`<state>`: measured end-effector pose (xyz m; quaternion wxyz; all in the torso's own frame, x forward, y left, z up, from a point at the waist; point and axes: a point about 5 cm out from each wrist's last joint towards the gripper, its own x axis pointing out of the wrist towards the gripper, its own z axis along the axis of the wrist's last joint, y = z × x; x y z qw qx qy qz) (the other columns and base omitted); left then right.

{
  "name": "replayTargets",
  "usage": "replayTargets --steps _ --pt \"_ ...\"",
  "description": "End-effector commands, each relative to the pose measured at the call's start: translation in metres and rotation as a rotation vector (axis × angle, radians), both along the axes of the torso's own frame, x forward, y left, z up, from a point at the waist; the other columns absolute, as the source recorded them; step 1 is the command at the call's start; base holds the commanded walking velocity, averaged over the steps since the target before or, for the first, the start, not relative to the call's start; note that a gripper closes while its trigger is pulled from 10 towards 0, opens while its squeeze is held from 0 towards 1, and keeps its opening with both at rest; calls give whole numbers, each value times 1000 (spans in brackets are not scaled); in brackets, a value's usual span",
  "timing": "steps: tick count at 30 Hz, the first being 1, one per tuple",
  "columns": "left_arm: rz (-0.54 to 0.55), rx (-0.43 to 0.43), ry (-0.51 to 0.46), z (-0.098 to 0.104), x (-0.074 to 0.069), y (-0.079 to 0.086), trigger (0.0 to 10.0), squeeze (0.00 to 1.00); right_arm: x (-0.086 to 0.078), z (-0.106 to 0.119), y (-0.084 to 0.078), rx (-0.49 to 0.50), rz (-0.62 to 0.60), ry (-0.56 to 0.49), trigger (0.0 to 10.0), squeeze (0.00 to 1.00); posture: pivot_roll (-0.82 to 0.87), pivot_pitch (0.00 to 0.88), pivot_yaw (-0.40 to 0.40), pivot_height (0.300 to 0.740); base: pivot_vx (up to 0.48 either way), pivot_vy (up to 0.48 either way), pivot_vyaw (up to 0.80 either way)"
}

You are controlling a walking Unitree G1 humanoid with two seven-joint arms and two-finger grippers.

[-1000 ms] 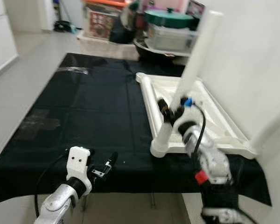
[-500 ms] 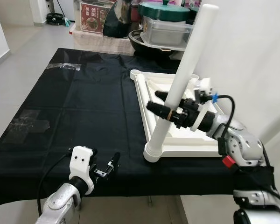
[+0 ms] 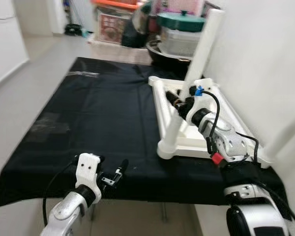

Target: Building children table

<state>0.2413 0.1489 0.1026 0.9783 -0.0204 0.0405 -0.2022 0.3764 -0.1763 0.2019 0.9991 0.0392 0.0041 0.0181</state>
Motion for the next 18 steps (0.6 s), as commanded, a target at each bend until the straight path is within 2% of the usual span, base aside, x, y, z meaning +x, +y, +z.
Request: replayTargets --steps 1,2,3,6,7,8,9,10,11,12,13,14,16,17,18 --pt "-3 4 9 -3 -2 -1 10000 0 -20 -28 -55 -65 -388 117 0 0 68 0 -170 740 0 0 0" --pt "-3 4 9 -3 -2 -1 10000 0 -20 -28 -55 -65 -388 117 0 0 68 0 -170 740 0 0 0" --pt "-3 4 11 -3 -2 -1 10000 0 -29 -37 -44 -53 -404 138 0 0 62 0 -166 740 0 0 0" --pt "-2 4 12 -4 -2 -1 10000 0 -34 -43 -35 -44 -408 152 0 0 61 0 -165 740 0 0 0" --pt "-4 2 14 -4 -2 -2 10000 0 -36 -48 -15 30 -336 159 10000 0 55 0 -159 740 0 0 0" --pt "-4 2 14 -4 -2 -2 10000 0 -36 -48 -15 30 -336 159 10000 0 55 0 -159 740 0 0 0" --pt "-9 1 15 -4 -2 -4 10000 0 -34 -43 7 79 -195 97 10000 1000 58 0 -161 740 0 0 0" --pt "-9 1 15 -4 -2 -4 10000 0 -34 -43 7 79 -195 97 10000 1000 58 0 -161 740 0 0 0" --pt "-12 0 15 -4 -1 -5 10000 0 -32 -36 19 131 -113 41 10000 1000 59 0 -161 740 0 0 0" --pt "-11 -1 13 -4 0 -4 10000 0 -27 -24 30 184 35 -21 10000 1000 59 0 -162 740 0 0 0" --pt "-11 -1 13 -4 0 -4 10000 0 -27 -24 30 184 35 -21 10000 1000 59 0 -162 740 0 0 0" --pt "-10 0 12 -3 1 -4 10000 0 -24 -12 36 213 160 -75 10000 1000 58 0 -162 740 0 0 0" --pt "-10 0 12 -3 1 -4 10000 0 -24 -12 36 213 160 -75 10000 1000 58 0 -162 740 0 0 0" --pt "-8 1 11 -3 2 -3 10000 0 -21 -1 37 256 302 -110 10000 0 57 0 -160 740 0 0 0" --pt "-8 2 11 -4 1 -3 10000 0 -21 12 34 235 477 -150 10000 0 57 0 -162 740 0 0 0"
